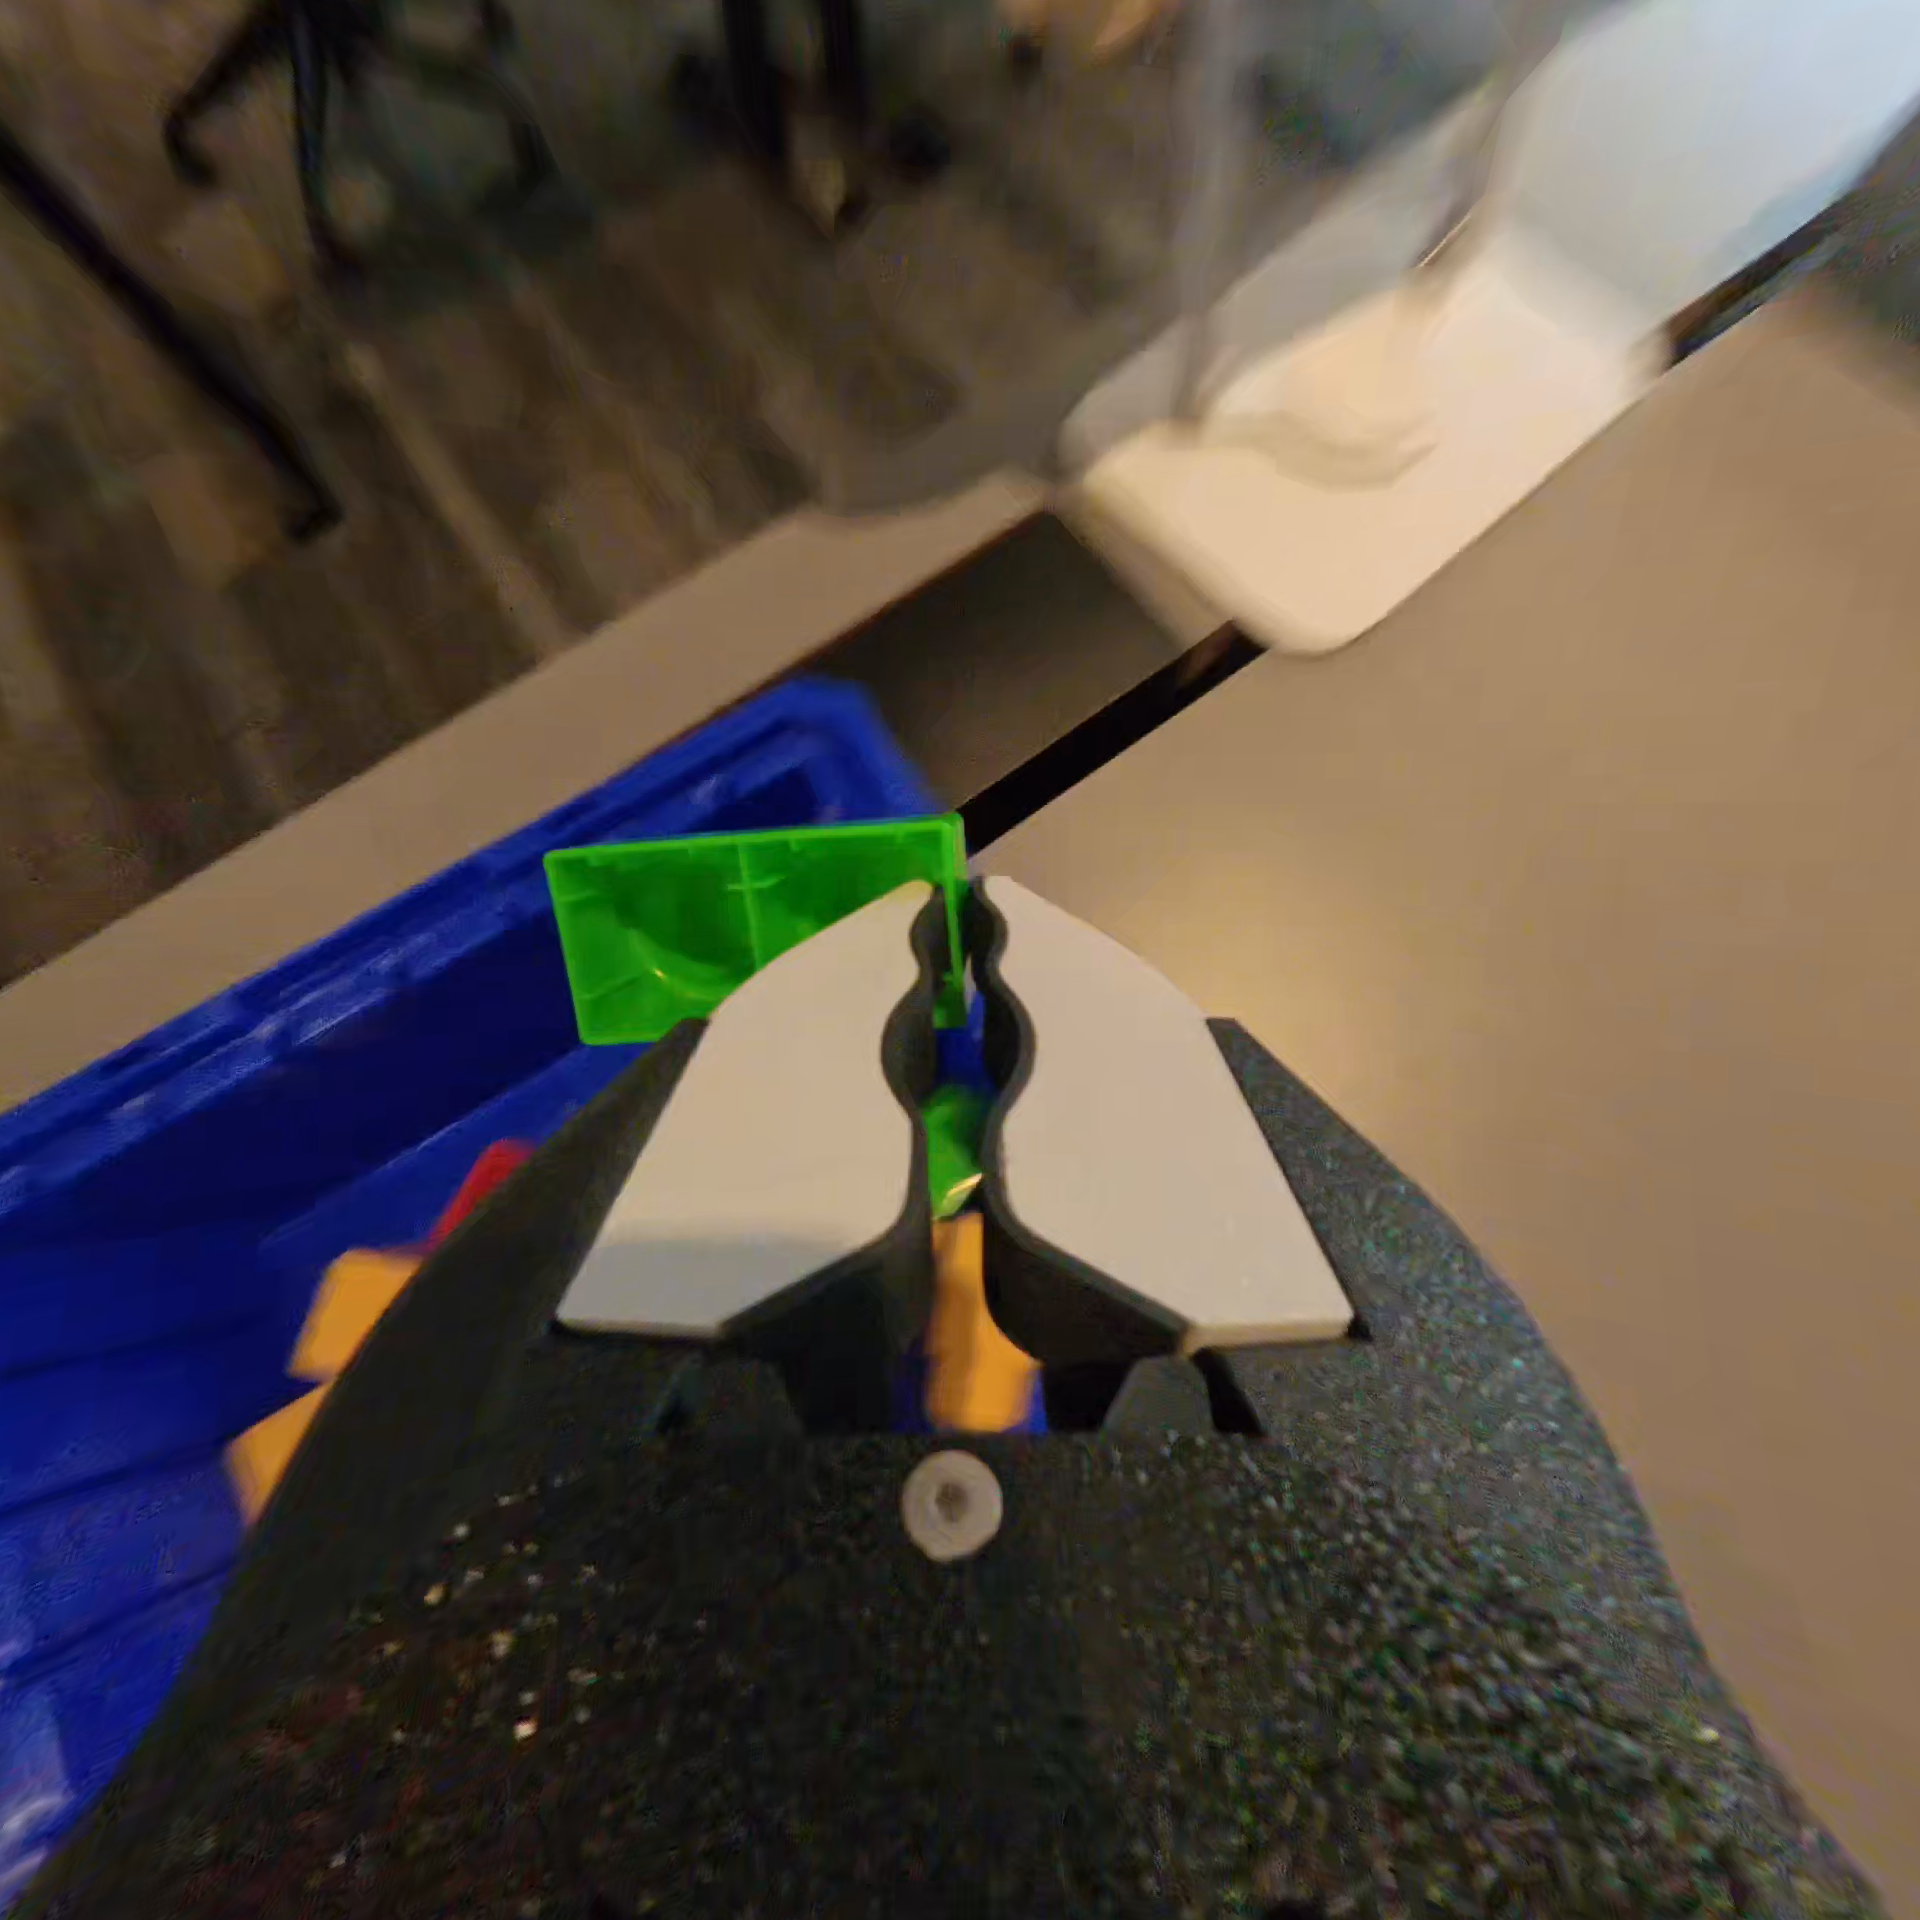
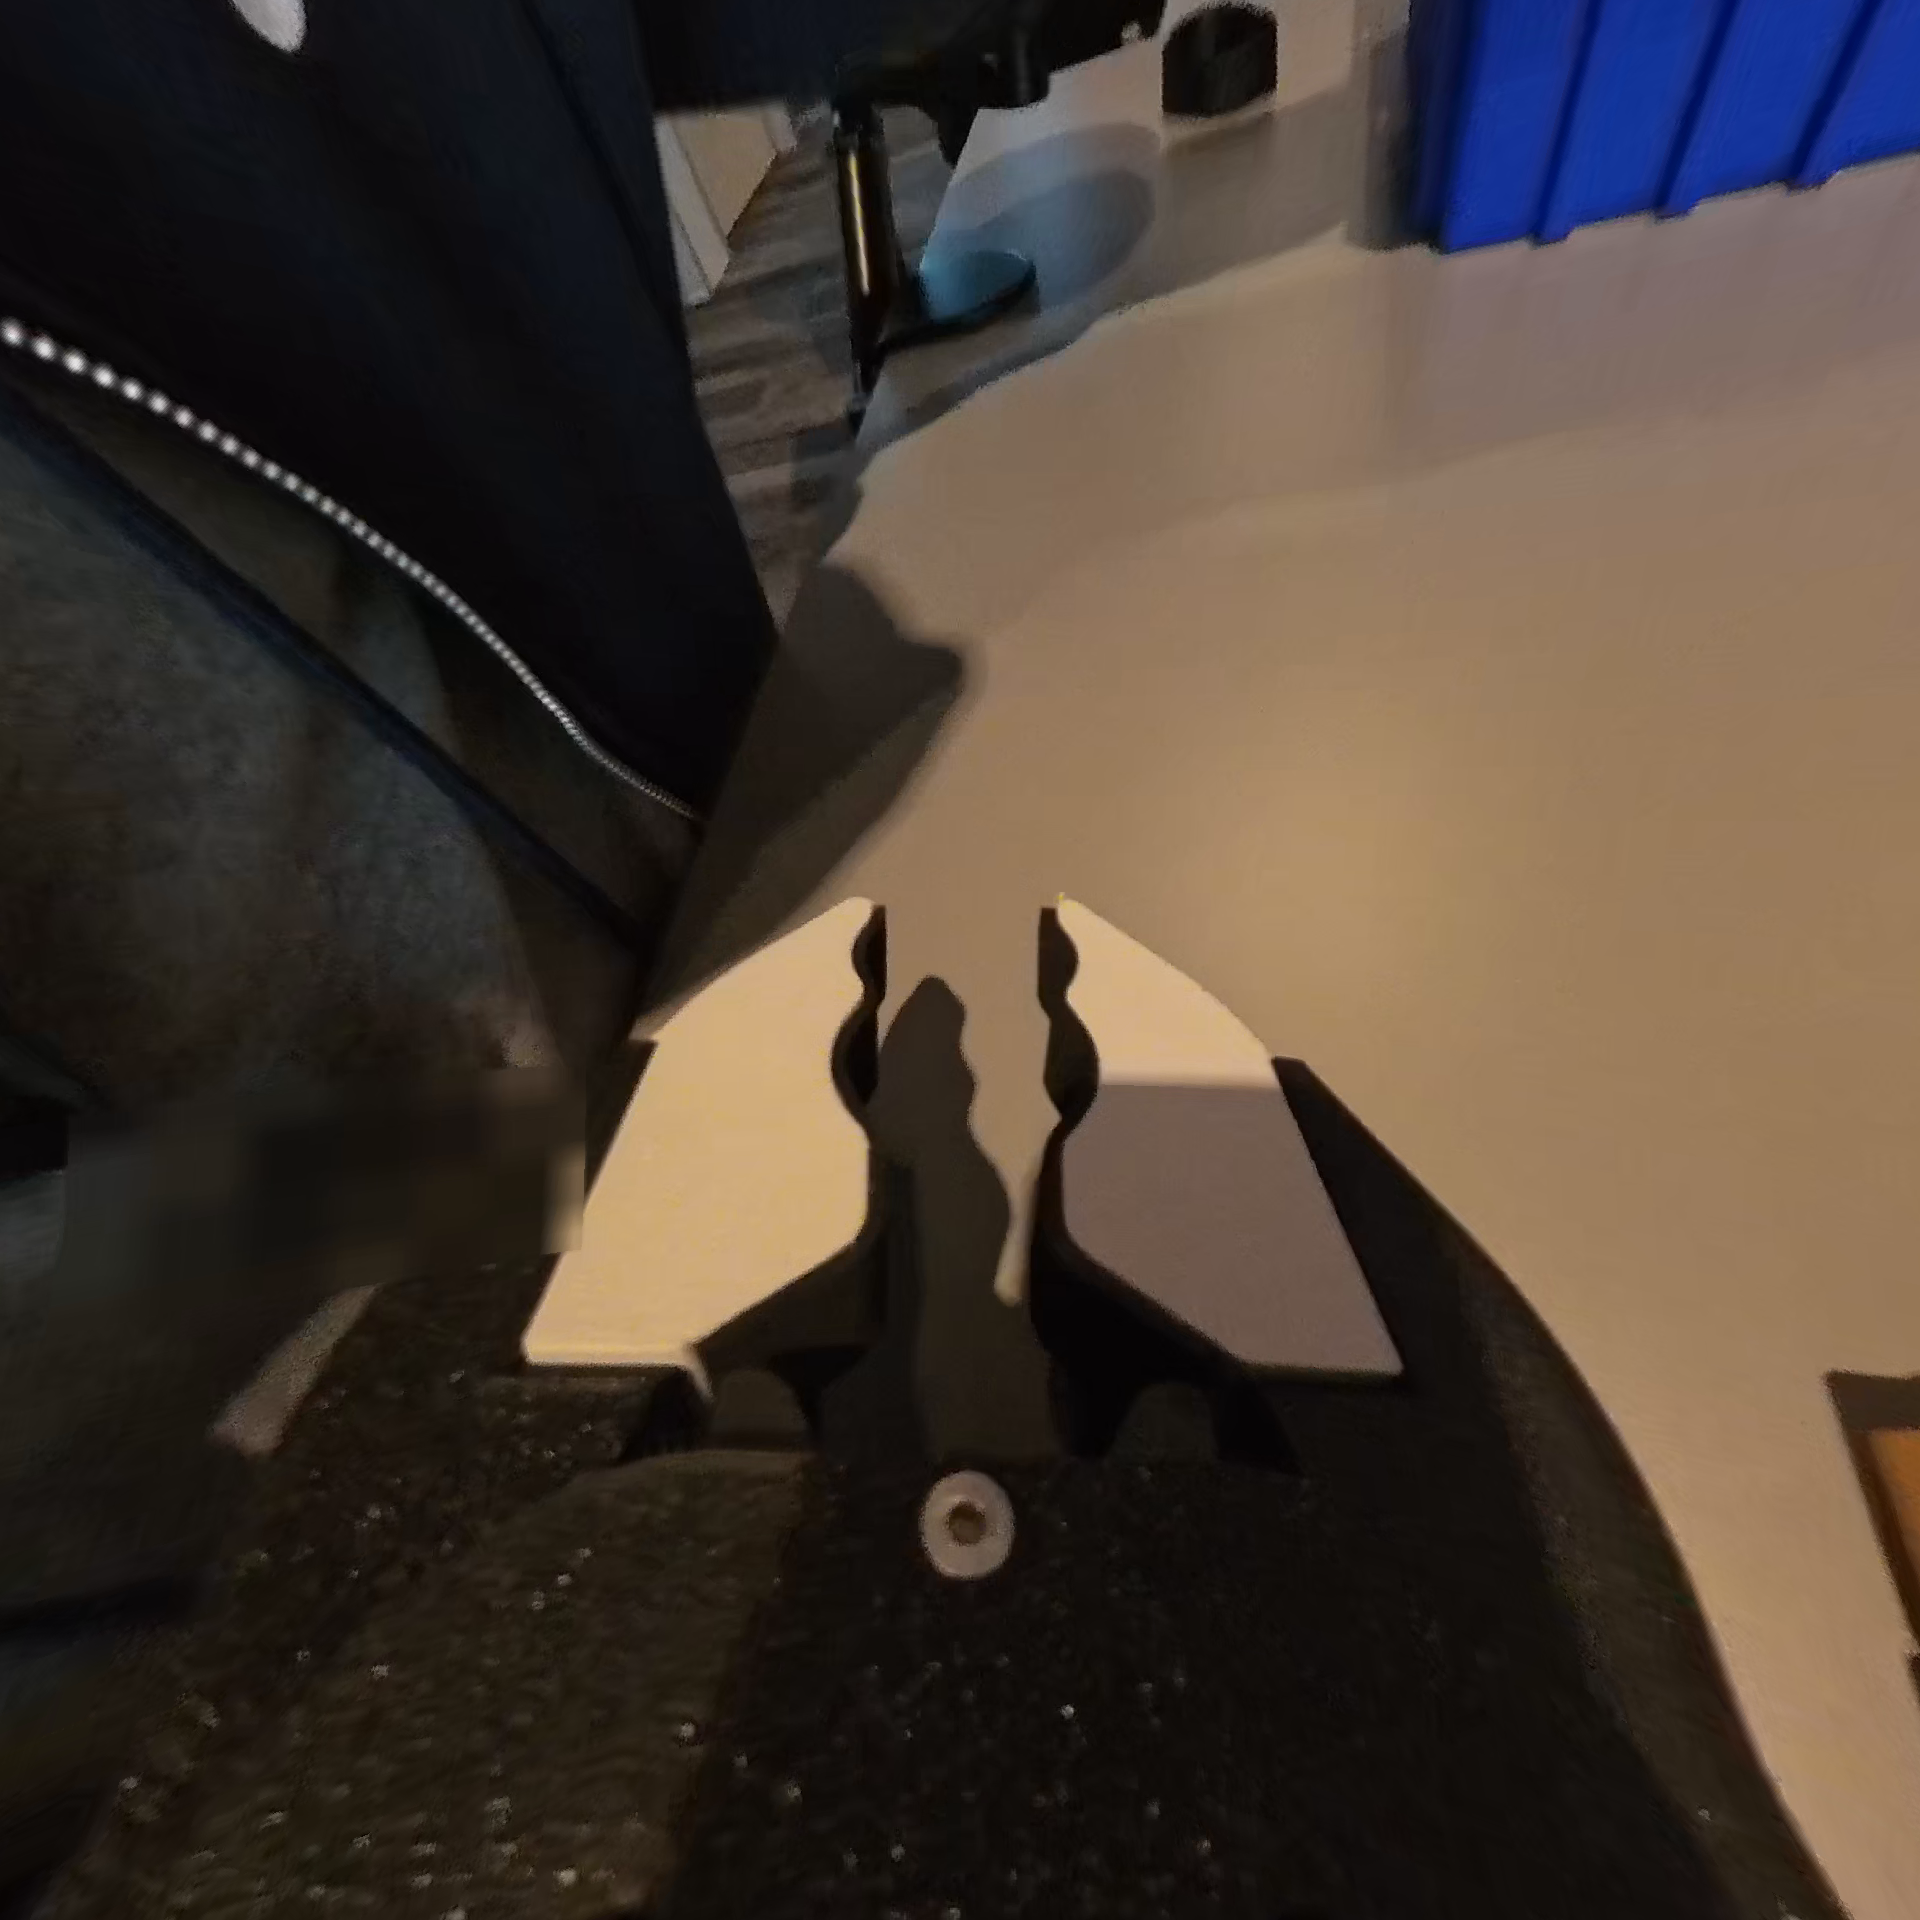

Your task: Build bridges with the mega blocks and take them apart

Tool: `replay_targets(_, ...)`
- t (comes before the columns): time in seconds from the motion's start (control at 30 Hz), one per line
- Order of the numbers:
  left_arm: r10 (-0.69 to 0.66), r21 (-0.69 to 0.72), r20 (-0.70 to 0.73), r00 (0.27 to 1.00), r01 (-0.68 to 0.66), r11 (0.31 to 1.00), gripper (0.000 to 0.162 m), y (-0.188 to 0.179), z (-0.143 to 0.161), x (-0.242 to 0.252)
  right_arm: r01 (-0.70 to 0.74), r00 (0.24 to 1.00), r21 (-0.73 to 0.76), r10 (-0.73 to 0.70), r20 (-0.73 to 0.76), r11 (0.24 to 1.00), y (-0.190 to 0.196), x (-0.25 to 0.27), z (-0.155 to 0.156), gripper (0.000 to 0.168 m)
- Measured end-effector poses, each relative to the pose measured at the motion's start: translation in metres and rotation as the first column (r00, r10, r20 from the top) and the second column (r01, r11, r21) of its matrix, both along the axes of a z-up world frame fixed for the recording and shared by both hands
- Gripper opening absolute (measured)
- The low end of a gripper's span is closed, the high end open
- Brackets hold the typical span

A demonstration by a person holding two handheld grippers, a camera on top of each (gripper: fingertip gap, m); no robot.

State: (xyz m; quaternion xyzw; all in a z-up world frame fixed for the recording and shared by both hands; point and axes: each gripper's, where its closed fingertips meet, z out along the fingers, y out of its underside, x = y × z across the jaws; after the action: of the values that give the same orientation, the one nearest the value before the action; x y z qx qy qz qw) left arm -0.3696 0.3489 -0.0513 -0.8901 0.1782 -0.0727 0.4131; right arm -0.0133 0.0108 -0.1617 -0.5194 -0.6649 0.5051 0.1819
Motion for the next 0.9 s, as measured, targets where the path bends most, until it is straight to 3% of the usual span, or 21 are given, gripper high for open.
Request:
replay_targets(0.03, -0.051, 0.075, 0.100, 0.994, 0.043, 0.996, 0.003, -0.011, 0.026, 0.027, 0.012, 0.999, 0.018, -0.012, -0.041, 1.000, 0.001, -0.001, 0.005, 0.030)
replay_targets(0.13, -0.305, 0.304, 0.383, 0.872, 0.193, 0.933, 0.003, -0.060, 0.098, 0.125, 0.107, 0.969, 0.146, -0.070, -0.236, 0.983, 0.014, -0.004, 0.026, 0.030)
replay_targets(0.23, -0.552, 0.484, 0.545, 0.631, 0.301, 0.822, 0.003, -0.123, 0.139, 0.219, 0.323, 0.886, 0.352, -0.151, -0.439, 0.879, 0.045, -0.003, 0.066, 0.035)
replay_targets(0.33, -0.715, 0.612, 0.623, 0.317, 0.371, 0.698, 0.003, -0.182, 0.146, 0.291, 0.621, 0.716, 0.486, -0.193, -0.671, 0.615, 0.093, 0.017, 0.129, 0.039)
replay_targets(0.4, -0.755, 0.666, 0.645, 0.117, 0.398, 0.631, 0.003, -0.210, 0.139, 0.323, 0.717, 0.649, 0.526, -0.162, -0.744, 0.457, 0.117, 0.033, 0.165, 0.042)
replay_targets(0.47, -0.773, 0.719, 0.632, -0.052, 0.412, 0.560, 0.003, -0.230, 0.129, 0.342, 0.749, 0.622, 0.547, -0.111, -0.775, 0.374, 0.131, 0.042, 0.190, 0.047)
replay_targets(0.5, -0.771, 0.732, 0.629, -0.102, 0.412, 0.542, 0.003, -0.234, 0.123, 0.348, 0.747, 0.625, 0.568, -0.073, -0.777, 0.346, 0.135, 0.044, 0.198, 0.049)
replay_targets(0.67, -0.728, 0.757, 0.636, -0.256, 0.393, 0.522, 0.003, -0.236, 0.104, 0.357, 0.673, 0.692, 0.697, 0.122, -0.711, 0.248, 0.137, 0.033, 0.202, 0.057)
replay_targets(0.77, -0.726, 0.755, 0.637, -0.260, 0.401, 0.519, 0.003, -0.236, 0.097, 0.361, 0.635, 0.728, 0.747, 0.170, -0.664, 0.196, 0.141, 0.021, 0.195, 0.060)
replay_targets(0.9, -0.701, 0.746, 0.651, -0.291, 0.415, 0.521, 0.003, -0.238, 0.090, 0.363, 0.593, 0.757, 0.780, 0.189, -0.625, 0.202, 0.143, 0.009, 0.184, 0.058)
